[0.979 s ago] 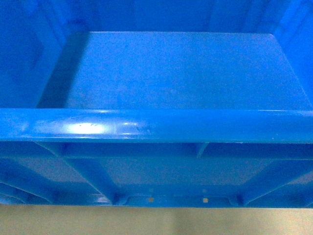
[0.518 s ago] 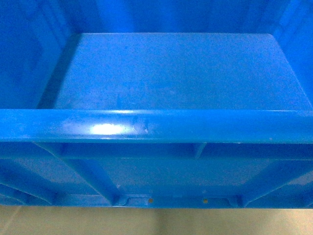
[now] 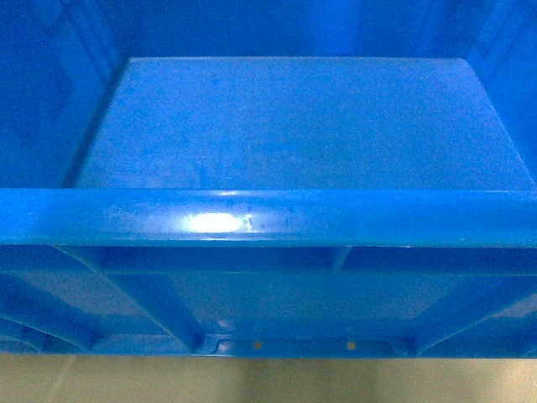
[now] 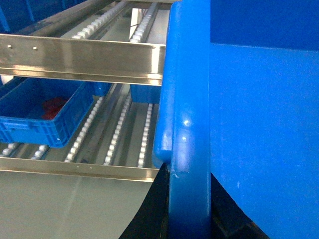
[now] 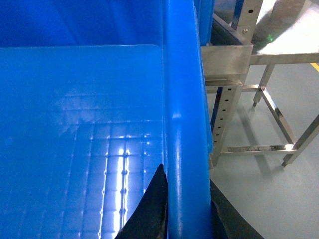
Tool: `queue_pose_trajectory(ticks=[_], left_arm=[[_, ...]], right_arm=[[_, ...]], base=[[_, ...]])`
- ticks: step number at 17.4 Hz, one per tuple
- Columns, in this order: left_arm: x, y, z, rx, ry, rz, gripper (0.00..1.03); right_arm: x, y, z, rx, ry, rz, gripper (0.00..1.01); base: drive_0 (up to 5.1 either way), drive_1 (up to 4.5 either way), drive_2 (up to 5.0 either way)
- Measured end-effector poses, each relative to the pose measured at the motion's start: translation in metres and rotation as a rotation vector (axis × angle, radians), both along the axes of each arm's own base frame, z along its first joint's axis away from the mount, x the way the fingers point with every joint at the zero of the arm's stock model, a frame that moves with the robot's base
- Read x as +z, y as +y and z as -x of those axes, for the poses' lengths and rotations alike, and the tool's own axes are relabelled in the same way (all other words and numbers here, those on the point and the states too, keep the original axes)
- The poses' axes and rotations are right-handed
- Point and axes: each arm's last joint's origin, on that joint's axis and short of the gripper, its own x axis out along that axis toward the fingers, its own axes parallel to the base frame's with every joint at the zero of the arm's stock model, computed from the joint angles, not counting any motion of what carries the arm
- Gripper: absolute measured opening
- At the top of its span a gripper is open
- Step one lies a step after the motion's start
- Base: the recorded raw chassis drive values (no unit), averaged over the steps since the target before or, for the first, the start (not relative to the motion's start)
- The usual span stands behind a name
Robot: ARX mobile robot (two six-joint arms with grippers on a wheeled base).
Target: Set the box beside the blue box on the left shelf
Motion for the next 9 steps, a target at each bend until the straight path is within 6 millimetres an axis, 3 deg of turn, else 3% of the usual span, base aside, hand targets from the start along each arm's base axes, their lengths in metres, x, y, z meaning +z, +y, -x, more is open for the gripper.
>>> queue_pose_trajectory(ticks=[9], left_arm=[[0.0001, -0.0001, -0.0001, 0.000, -0.002, 0.001, 0.09]], right_arm=[[-0.0001, 0.0000, 0.0000, -0.001, 0.001, 0.000, 0.10]], base=[[-4.9, 2.48, 2.5]])
